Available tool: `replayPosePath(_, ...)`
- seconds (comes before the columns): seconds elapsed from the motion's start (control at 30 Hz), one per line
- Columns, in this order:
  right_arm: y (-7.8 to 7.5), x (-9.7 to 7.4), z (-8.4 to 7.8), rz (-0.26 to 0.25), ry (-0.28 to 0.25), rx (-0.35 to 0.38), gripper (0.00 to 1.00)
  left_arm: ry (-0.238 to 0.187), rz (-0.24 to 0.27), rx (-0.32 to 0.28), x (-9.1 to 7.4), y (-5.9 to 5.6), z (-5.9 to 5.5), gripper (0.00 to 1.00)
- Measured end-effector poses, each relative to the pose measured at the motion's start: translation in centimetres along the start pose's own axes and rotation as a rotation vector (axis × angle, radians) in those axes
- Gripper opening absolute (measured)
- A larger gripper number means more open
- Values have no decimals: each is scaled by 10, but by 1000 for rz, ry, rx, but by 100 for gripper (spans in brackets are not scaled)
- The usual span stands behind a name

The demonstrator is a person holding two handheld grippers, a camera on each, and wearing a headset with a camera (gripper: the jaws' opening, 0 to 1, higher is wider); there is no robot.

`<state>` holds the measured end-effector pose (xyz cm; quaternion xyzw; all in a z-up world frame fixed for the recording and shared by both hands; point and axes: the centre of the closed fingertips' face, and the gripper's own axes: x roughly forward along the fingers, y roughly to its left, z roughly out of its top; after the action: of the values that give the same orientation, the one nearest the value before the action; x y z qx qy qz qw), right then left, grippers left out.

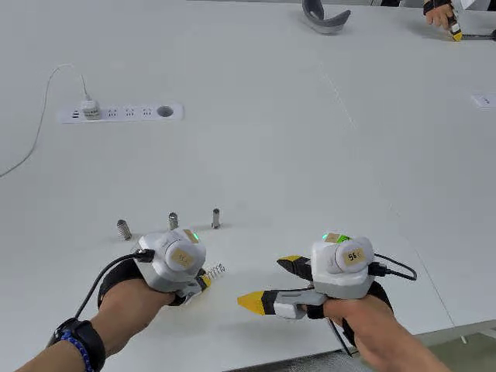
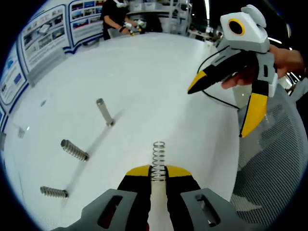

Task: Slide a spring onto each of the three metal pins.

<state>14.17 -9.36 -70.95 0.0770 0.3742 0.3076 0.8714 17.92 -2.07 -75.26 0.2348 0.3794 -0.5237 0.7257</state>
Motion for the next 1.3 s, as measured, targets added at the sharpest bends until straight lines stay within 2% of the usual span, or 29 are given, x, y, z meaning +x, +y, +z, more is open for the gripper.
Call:
replayPosePath(0.2, 5, 3, 0, 12, 5, -4, 72, -15, 11, -27, -11, 1, -6, 10)
replayPosePath(0.4, 11, 6, 4, 33, 0, 1, 69, -32, 24, -27, -25, 1, -8, 10)
replayPosePath(0.5, 13, 8, 6, 45, 2, -5, 69, -49, 31, -35, -33, 2, -6, 10)
replayPosePath(0.83, 23, 15, 16, 88, -15, 14, 62, -81, 41, -4, -54, -2, 1, 10)
replayPosePath(1.3, 36, 20, 32, 161, -43, 46, 44, -111, 23, 42, -62, -14, 20, 10)
